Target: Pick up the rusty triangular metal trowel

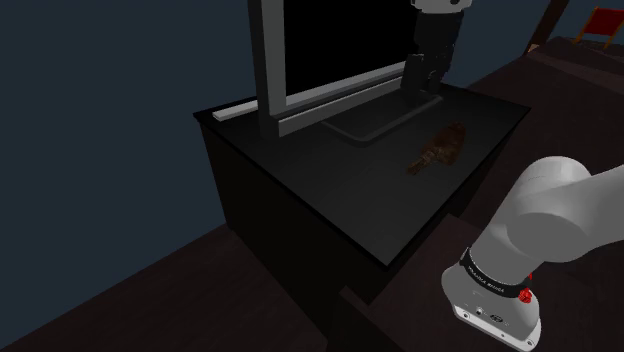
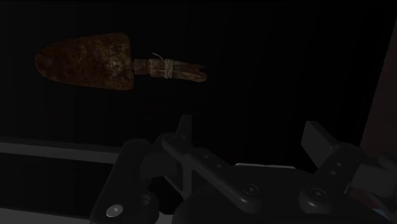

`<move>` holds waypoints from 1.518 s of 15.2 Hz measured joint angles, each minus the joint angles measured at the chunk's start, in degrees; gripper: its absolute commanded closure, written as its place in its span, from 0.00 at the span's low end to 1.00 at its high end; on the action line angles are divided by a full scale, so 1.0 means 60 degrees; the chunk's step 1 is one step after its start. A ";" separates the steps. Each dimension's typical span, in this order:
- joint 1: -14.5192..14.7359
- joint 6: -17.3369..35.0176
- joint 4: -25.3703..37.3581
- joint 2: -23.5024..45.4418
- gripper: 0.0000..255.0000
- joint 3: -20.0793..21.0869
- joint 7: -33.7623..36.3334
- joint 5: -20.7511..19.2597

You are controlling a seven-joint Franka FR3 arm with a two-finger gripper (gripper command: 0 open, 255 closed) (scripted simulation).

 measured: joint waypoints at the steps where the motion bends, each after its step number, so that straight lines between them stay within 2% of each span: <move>1: 0.0000 0.0000 0.0000 0.0000 0.00 0.0000 0.0000 0.0000; 3: 0.0131 0.0227 -0.0532 -0.0432 0.00 -0.0193 -0.0569 -0.0240; 9: 0.0606 0.1352 -0.2906 -0.2410 0.00 -0.1385 -0.3422 -0.1655; 16: 0.0599 0.2861 -0.4890 -0.4037 0.00 -0.3766 -0.7231 -0.4096; 19: 0.0489 0.3673 -0.5348 -0.4184 0.00 -0.5035 -0.8823 -0.5262; 23: 0.0338 0.4255 -0.5778 -0.4161 0.00 -0.5611 -0.9233 -0.5838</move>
